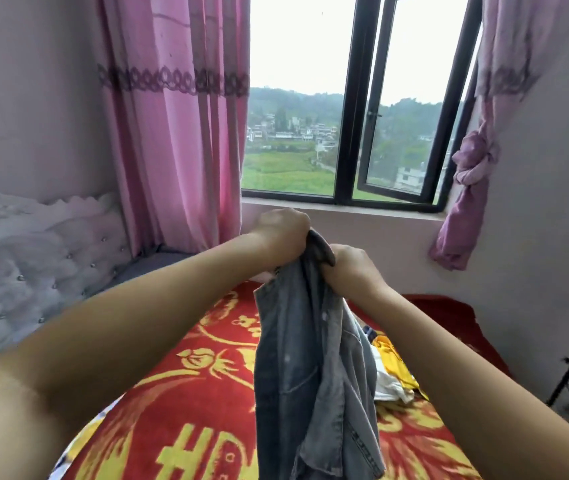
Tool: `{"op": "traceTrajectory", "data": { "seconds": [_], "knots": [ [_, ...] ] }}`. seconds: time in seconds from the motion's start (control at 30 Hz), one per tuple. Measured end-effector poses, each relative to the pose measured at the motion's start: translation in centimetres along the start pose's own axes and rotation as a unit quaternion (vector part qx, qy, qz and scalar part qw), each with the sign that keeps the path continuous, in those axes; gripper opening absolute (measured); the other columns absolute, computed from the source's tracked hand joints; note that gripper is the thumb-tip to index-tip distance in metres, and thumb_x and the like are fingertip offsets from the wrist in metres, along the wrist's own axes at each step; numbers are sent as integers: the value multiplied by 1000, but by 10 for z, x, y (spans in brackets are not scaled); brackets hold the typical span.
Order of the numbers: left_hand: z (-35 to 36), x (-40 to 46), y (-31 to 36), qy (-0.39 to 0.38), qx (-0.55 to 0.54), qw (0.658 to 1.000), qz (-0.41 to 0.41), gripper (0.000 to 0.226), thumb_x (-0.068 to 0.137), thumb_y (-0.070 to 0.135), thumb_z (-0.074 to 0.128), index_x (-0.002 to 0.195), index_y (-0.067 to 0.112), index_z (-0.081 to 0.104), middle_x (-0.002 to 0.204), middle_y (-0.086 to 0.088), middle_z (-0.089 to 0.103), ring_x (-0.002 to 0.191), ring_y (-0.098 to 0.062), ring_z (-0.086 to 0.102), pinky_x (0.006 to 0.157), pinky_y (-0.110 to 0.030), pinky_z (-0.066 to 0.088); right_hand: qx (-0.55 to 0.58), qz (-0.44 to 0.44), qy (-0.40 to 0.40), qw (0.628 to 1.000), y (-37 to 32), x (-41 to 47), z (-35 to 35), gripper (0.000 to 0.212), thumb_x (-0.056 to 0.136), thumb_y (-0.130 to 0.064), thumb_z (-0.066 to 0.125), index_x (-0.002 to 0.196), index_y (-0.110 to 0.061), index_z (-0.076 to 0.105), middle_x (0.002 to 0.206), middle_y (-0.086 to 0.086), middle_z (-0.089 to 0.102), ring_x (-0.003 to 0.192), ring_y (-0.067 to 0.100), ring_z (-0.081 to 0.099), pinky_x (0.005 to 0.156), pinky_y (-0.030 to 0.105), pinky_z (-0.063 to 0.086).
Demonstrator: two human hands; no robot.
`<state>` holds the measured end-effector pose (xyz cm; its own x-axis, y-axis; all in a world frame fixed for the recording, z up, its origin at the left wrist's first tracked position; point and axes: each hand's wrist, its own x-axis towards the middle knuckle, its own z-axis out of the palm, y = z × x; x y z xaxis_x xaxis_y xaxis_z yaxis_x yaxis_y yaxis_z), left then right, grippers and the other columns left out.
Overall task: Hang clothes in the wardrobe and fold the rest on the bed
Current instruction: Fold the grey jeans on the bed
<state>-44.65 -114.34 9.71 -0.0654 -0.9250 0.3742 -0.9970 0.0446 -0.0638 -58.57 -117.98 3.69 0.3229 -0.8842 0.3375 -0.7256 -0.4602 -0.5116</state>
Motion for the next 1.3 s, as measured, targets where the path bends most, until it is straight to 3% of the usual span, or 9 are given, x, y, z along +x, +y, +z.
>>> {"op": "traceTrajectory", "data": {
  "seconds": [0.2, 0.47, 0.6, 0.7, 0.8, 1.0, 1.13, 1.2, 1.3],
  "knots": [
    [-14, 9, -32, -34, -1, 996, -79, 30, 86, 6, 38, 106, 13, 60, 110, -7, 62, 98, -27, 59, 70, -34, 43, -96, 144, -123, 977, 80, -28, 27, 19, 84, -18, 47, 94, -18, 62, 109, 10, 67, 101, 30, 62, 81, 34, 53],
    [19, -7, -74, -82, -191, 970, -127, 45, 74, 1, 36, 102, 14, 69, 103, -8, 69, 96, -29, 62, 87, -44, 52, -169, 213, -48, 961, 106, -6, -9, 25, 86, -17, 48, 104, -13, 65, 109, 16, 66, 100, 32, 64, 77, 32, 50],
    [26, -10, -85, -42, -284, 943, -169, 45, 76, -4, 31, 100, 7, 68, 93, -17, 69, 85, -37, 67, 70, -47, 58, -109, 223, -1, 969, 95, 4, -33, 17, 83, -14, 51, 90, -14, 66, 99, 16, 67, 86, 31, 64, 66, 27, 47],
    [25, -9, -84, -56, -359, 898, -248, 36, 78, -4, 28, 88, 1, 62, 69, -21, 64, 57, -34, 64, 46, -35, 53, -20, 252, -15, 967, 78, 10, -40, 22, 85, -7, 45, 72, -7, 64, 69, 16, 66, 48, 26, 64, 39, 25, 46],
    [20, -14, -91, -134, -494, 800, -312, 25, 82, 2, 29, 67, 6, 48, 45, -9, 52, 36, -19, 48, 48, -25, 45, 102, 293, -62, 949, 50, 20, -50, 24, 83, 2, 35, 68, -4, 52, 45, 9, 52, 27, 18, 49, 32, 18, 40],
    [0, -27, -118, -162, -691, 676, -197, 14, 92, 3, 44, 99, 6, 55, 85, -11, 62, 75, -17, 62, 66, -25, 59, 413, 190, -143, 879, 14, 26, -68, 11, 95, -12, 49, 92, -14, 60, 68, 0, 70, 58, 10, 67, 54, 23, 55],
    [-20, -41, -123, -191, -599, 770, -110, 20, 89, -10, 49, 100, 1, 62, 88, -10, 64, 78, -11, 64, 70, -16, 54, 333, 31, -214, 918, 6, 29, -79, 18, 84, -12, 68, 99, -22, 67, 96, -1, 73, 89, 11, 69, 74, 25, 53],
    [-21, -46, -120, -117, -517, 835, -148, 8, 89, -3, 59, 89, 0, 66, 81, -14, 65, 59, -9, 63, 57, -15, 54, 150, -39, -127, 980, 2, 32, -77, 12, 82, -6, 67, 80, -18, 67, 80, 1, 67, 80, 17, 62, 68, 27, 47],
    [-19, -51, -123, -8, -380, 902, -202, 16, 90, 21, 66, 80, 8, 68, 69, -12, 69, 51, -14, 65, 49, -22, 54, -49, -81, 42, 995, 0, 34, -74, 17, 78, -13, 69, 68, -22, 58, 74, 1, 61, 81, 25, 59, 64, 30, 35]
  ]
}}
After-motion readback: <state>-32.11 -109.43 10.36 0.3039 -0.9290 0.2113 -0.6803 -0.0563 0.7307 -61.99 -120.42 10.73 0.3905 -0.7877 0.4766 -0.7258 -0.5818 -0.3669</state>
